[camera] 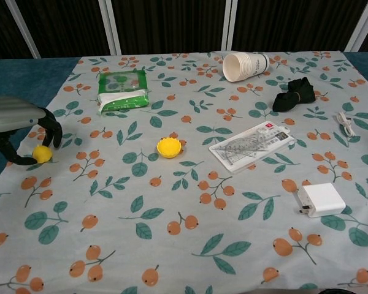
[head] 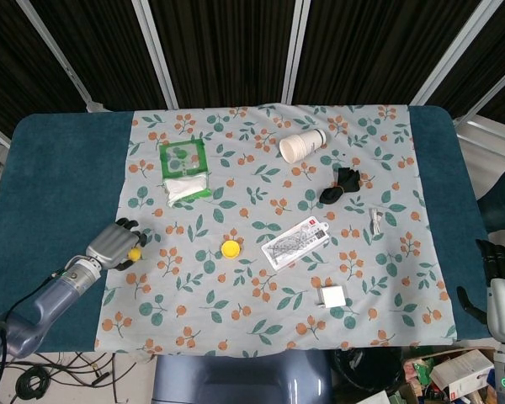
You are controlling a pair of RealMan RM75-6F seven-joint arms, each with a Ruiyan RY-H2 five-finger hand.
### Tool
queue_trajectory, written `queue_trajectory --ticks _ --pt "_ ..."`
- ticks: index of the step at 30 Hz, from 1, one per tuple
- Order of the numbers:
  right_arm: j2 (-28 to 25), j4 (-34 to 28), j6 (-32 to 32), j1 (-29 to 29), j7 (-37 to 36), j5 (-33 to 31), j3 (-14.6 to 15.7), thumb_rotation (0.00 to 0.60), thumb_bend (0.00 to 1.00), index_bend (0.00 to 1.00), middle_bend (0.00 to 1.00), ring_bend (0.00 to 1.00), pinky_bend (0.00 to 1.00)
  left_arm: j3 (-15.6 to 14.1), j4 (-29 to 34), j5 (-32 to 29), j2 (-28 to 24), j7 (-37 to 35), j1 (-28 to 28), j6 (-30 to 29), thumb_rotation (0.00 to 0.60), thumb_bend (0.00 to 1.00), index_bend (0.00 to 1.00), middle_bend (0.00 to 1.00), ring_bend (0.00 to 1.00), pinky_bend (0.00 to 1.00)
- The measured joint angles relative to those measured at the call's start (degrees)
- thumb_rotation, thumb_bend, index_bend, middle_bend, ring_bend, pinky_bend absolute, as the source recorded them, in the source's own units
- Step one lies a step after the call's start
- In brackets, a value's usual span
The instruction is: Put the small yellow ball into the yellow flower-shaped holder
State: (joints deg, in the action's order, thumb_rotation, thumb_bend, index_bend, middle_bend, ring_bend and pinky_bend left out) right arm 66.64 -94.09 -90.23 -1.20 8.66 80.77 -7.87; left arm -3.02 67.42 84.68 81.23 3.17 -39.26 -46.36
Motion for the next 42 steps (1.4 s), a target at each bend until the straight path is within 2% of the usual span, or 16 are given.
queue_trajectory --ticks 4,13,23,32,42 --pt "0.0 0.0 0.1 0.0 0.0 -0.2 0.0 0.6 0.23 0.11 0.11 0.1 0.19 -0.1 -0.7 0.5 0.4 -0.3 -0.1 -0.1 0.6 0.28 0.43 0.47 0.17 0.2" --pt "0.0 0.0 0.1 0.0 -0.2 -0.2 -0.1 0.6 0.23 0.11 0.11 0.1 0.19 0.0 -0.9 0.8 0.7 -0.3 -0.2 -0.6 0.6 0.35 0.45 0.48 0.18 0.21" --pt "-0.1 -0.1 0.0 0.0 -0.4 -0.1 -0.1 0.6 0.23 0.11 0.11 0.1 0.19 1.2 1.1 0.7 -0.4 -0.3 -0.2 -2.6 0.6 0.35 0.45 0.48 0.18 0.21" --pt "0.0 -0.2 -0.2 0.1 -0.2 0.0 -0.1 0.6 0.23 0.11 0.11 0.1 0.19 5.6 5.9 -0.3 -2.0 -0.6 -3.7 -2.3 0.6 0.35 0.45 0.48 0.18 0.21" --pt "-0.2 -0.3 -0.2 0.3 -0.5 -0.7 -0.3 0.6 0.23 0.11 0.11 0.1 0.19 11.2 8.3 -7.3 0.3 -2.8 -10.4 6.8 0.6 0.35 0.45 0.48 0.18 0.21"
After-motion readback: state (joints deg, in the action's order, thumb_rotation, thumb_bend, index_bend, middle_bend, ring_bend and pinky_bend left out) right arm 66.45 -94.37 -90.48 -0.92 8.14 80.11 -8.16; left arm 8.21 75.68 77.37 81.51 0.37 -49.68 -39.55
